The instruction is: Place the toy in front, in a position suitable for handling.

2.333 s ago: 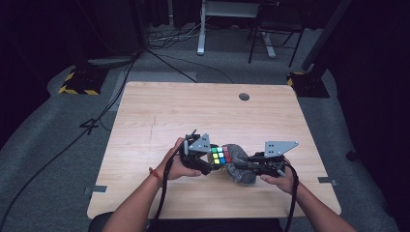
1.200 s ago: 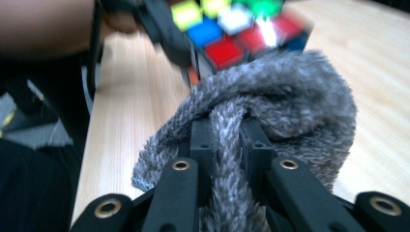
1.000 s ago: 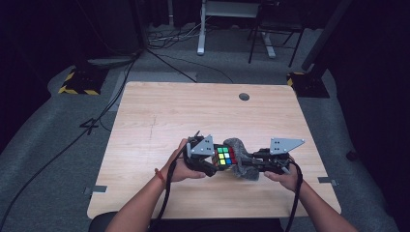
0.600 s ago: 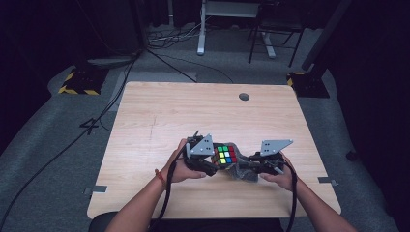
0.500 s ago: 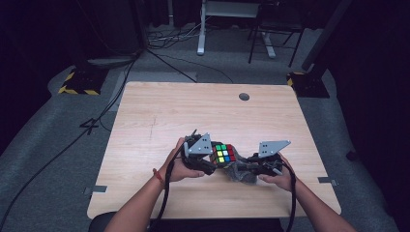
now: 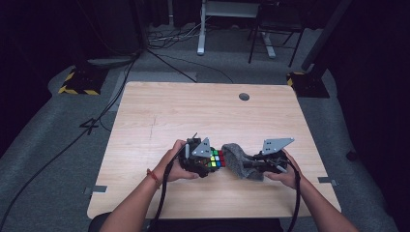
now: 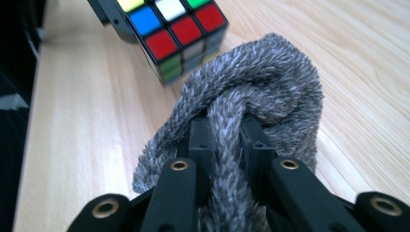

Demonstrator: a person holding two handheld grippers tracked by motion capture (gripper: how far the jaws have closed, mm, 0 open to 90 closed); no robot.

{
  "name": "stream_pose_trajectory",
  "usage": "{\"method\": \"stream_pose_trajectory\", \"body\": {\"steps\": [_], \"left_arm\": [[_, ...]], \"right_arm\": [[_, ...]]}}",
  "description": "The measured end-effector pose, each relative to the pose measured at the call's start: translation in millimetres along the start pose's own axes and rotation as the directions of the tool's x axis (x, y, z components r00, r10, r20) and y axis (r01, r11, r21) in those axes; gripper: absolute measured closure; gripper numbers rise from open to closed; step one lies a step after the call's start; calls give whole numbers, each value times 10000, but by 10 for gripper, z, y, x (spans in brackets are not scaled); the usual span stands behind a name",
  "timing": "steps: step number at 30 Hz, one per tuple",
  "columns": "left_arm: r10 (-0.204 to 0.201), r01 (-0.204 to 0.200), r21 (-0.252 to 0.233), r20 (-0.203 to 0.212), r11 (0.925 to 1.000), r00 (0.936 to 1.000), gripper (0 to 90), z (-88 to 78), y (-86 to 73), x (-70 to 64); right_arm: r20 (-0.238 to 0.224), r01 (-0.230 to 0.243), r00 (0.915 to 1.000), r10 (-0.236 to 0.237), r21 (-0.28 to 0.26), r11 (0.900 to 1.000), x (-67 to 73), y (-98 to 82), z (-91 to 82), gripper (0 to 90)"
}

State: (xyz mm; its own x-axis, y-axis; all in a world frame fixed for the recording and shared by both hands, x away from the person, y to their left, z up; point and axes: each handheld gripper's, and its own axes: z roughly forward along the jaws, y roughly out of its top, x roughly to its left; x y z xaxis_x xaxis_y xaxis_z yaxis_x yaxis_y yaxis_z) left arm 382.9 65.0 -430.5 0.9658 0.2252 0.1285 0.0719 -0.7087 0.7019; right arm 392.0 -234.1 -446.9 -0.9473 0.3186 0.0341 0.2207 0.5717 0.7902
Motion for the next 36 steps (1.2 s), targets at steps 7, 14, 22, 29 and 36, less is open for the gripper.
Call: {"method": "stream_pose_trajectory", "body": {"steps": [7, 14, 22, 29, 36], "left_arm": [[-67, 43, 604, 394, 9982, 9992, 336, 61, -14, 17], [-376, 300, 1051, 709, 9940, 9968, 335, 152, -26, 42], [-387, 280, 1043, 1019, 9942, 9940, 327, 253, -1, 37], [-141, -38, 1396, 1267, 9902, 9918, 328, 299, 81, 20], [-308, 98, 1481, 1403, 9889, 9896, 328, 316, 102, 0]], "right_arm": [[884, -274, 9958, 221, 595, 9979, -152, -19, -118, 786], [1094, -570, 9929, 464, 953, 9938, -309, -126, -196, 778], [1543, -945, 9852, 745, 1263, 9875, -372, -365, -294, 761], [1478, -1291, 9826, 1121, 1107, 9854, -415, -487, -295, 760], [1472, -1224, 9836, 1046, 1175, 9855, -391, -469, -263, 751]]}}
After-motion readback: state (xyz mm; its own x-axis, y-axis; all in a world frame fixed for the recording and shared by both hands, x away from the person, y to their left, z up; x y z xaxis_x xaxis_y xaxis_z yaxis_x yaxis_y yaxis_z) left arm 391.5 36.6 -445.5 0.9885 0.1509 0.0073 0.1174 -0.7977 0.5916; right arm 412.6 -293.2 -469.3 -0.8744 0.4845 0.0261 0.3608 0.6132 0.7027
